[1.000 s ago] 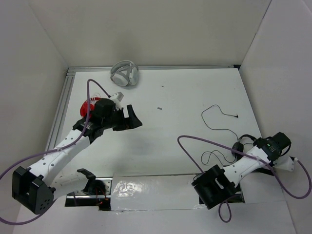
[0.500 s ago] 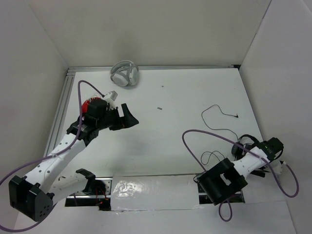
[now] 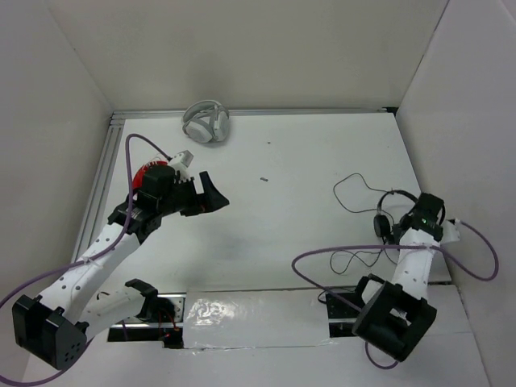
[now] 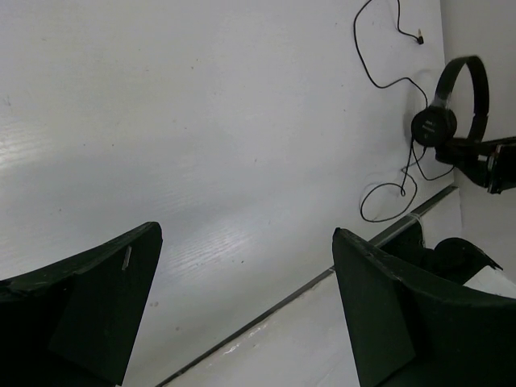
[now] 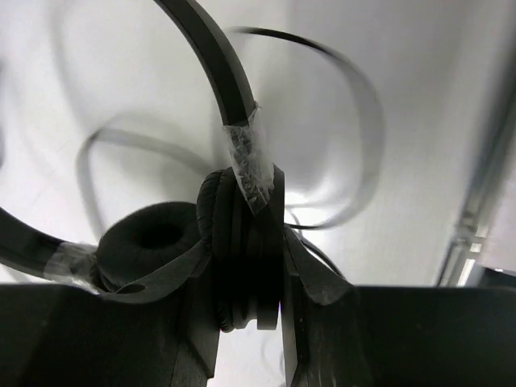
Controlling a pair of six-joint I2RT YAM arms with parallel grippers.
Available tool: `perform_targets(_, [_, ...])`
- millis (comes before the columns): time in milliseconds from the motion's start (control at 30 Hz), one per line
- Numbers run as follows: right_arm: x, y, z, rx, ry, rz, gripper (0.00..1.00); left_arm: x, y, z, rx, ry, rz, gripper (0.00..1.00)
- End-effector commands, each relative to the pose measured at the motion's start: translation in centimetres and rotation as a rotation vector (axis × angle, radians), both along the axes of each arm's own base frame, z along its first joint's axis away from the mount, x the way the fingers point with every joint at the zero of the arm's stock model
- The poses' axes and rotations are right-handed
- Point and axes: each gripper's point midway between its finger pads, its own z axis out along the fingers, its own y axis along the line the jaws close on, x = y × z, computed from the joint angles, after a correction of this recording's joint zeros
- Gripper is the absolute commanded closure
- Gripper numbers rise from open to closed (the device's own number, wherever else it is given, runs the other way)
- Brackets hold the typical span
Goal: Wrap the headphones
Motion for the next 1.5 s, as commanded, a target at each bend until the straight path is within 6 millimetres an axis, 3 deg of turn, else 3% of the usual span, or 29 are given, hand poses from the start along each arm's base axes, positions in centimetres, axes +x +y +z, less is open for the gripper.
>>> perform_targets(0, [3.2,-0.8,5.0,-0.187,-0.037,0.080,0.75,0.0,-0.4,0.9,-0.020,-0.038,-0.034,0.01])
perform_targets(100, [7.1,2.0,7.6,-0.318,-0.027,0.332,0.77,0.3,-0.9,2.0,-0.022,-0.069,-0.072,0.01])
perform_targets(167, [10.0,5.6,9.1,-0.428,-0.028,0.594,0.77,0.5,-1.3,2.5,-0.017,-0.093,-0.106,0.01])
perform_targets(200, [11.0,6.5,9.8,-0.481,-0.007,0.701,0.84,0.6,-1.7,2.8,-0.020,-0.089,-0.129,0.01])
perform_targets(233, [12.2,10.4,10.2,-0.516,-0.035,0.869,0.85,0.7,-1.9,3.1,-0.019,-0.091,-0.141,0.01])
perform_targets(267, [13.4,12.3,10.7,-0.554,-0.064,0.955,1.00,0.9,-2.1,3.1,-0.006,-0.096,-0.162,0.01])
perform_targets(300, [13.9,13.8,11.0,-0.610,-0.056,1.075,1.00,1.0,-2.2,3.8,-0.004,-0.106,-0.170,0.01])
perform_targets(333, [14.1,17.6,11.1,-0.643,-0.094,1.234,1.00,1.1,-2.4,4.0,0.000,-0.109,-0.179,0.01])
perform_targets(400, [14.8,21.2,11.3,-0.723,-0.132,1.437,1.00,1.0,-3.1,5.1,0.005,-0.175,-0.250,0.01])
perform_targets(467, [14.8,25.9,12.0,-0.702,-0.224,1.643,1.00,0.4,-3.9,5.6,0.018,-0.246,-0.349,0.01])
perform_targets(600, [14.2,30.6,14.4,-0.766,-0.293,1.939,1.00,-1.3,-5.5,4.7,0.056,-0.253,-0.444,0.01])
perform_targets(767, [12.8,33.3,17.1,-0.854,-0.384,2.088,1.00,-1.6,-6.0,2.7,0.115,-0.201,-0.431,0.03])
perform_targets(933, [12.0,35.1,19.1,-0.826,-0.479,2.107,1.00,-1.3,-6.6,1.0,0.161,-0.124,-0.354,0.09])
perform_targets(1133, [11.4,37.3,18.4,-0.763,-0.439,2.103,1.00,-0.4,-6.1,0.4,0.201,-0.044,-0.190,0.21])
perform_targets(1333, [12.2,38.0,18.4,-0.769,-0.388,2.054,1.00,-1.0,-6.2,-0.2,0.248,-0.004,-0.168,0.53])
perform_targets(1467, [13.0,37.7,18.6,-0.771,-0.361,1.990,1.00,-0.8,-5.1,-0.9,0.296,0.044,-0.082,0.55])
